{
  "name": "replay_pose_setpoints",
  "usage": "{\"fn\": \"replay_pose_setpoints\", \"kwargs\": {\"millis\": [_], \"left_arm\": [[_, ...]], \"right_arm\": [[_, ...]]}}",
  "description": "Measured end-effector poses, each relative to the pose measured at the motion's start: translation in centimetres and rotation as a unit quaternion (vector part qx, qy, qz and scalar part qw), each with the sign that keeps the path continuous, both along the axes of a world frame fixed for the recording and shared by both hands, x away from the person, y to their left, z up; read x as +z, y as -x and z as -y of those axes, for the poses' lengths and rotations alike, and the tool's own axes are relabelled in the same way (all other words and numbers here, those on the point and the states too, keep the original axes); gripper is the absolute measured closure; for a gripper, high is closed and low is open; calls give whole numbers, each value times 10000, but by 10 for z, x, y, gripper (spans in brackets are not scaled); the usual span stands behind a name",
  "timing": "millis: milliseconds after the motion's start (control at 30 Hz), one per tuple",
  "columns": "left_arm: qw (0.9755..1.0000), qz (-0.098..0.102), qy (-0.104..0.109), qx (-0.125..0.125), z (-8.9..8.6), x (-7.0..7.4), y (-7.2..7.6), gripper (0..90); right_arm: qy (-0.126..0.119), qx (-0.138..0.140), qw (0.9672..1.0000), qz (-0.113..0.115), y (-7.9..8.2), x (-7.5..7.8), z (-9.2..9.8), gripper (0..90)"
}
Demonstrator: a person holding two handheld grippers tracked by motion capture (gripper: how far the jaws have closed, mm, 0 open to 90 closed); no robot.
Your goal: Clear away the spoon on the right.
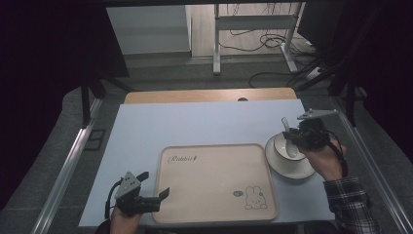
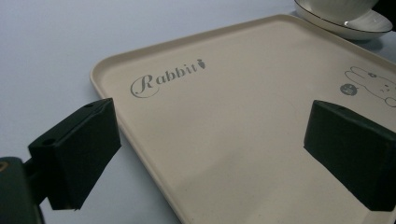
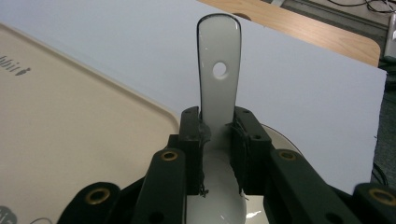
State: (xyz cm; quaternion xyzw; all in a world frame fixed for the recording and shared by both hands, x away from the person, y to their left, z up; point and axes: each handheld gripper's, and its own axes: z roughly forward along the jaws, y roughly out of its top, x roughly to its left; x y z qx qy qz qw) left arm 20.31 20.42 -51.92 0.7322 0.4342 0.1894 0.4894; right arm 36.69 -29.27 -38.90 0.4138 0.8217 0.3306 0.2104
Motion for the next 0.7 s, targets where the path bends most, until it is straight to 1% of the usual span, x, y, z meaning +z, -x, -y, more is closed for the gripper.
{"fn": "replay_pose_setpoints", "kwargs": {"millis": [167, 233, 533, 600, 633, 700], "left_arm": [[10000, -1, 8, -1, 0, 0, 0, 35], [10000, 1, 9, -4, 1, 0, 0, 35], [10000, 6, 20, -6, 0, 0, 0, 35], [10000, 5, 21, -8, 1, 0, 0, 35], [10000, 4, 19, -7, 1, 0, 0, 35], [10000, 1, 16, -7, 1, 0, 0, 35]], "right_arm": [[-29, 82, 10000, -7, 5, 6, -2, 756], [-48, 163, 9999, -5, 9, 8, -5, 756], [0, 404, 9992, -77, 21, 11, -15, 756], [-5, 443, 9990, -73, 22, 12, -17, 756], [-20, 513, 9986, -91, 25, 12, -19, 756], [-23, 537, 9985, -93, 26, 12, -20, 756]]}}
